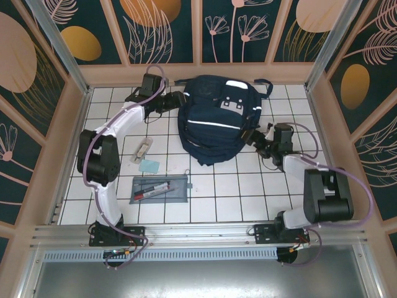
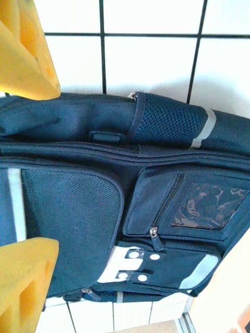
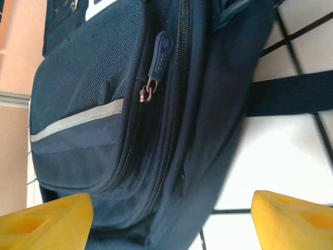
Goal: Pack books, pencil case, and school supplies into a backpack
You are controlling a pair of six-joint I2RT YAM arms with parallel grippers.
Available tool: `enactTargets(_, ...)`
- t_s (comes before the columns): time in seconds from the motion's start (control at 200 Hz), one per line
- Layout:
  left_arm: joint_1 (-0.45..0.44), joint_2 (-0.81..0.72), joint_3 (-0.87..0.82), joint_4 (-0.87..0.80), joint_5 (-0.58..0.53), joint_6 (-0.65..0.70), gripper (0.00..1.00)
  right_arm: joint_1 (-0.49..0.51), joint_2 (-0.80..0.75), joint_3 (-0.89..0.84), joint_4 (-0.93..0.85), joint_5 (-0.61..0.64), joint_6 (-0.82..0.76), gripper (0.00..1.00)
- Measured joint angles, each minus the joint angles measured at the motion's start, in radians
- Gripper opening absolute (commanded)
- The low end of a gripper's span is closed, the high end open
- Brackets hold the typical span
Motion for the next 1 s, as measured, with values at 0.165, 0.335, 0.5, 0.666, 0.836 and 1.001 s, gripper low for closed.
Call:
enactTargets(0.165, -0.045, -0.111, -0.107, -0.002, -0.028, 0.056, 0.70, 0.072, 0.159, 0.047, 0.143, -0.042, 0.109, 0.66)
enactTargets(0.335, -0.096, -0.189, -0.225, 0.043, -0.038, 0.059, 0.70, 0.226, 0.200, 0.118, 0.174, -0.066, 0.163, 0.62)
enactTargets(0.5, -0.100, -0.217, -0.240, 0.063, -0.084, 0.066, 0.70, 0.299, 0.180, 0.210, 0.100, -0.123, 0.116, 0.65)
enactTargets(0.666, -0.143, -0.225, -0.217, 0.073, -0.153, 0.106, 0.70, 0.269, 0.051, 0.230, -0.147, -0.038, -0.008, 0.67)
enactTargets(0.836, -0.239, -0.185, -0.178, 0.085, -0.216, 0.147, 0.70, 0.164, -0.111, 0.226, -0.361, 0.133, -0.095, 0.69)
enactTargets(1.001, -0.351, -0.080, -0.130, 0.092, -0.280, 0.211, 0.70, -0.002, -0.235, 0.170, -0.426, 0.186, -0.121, 0.69)
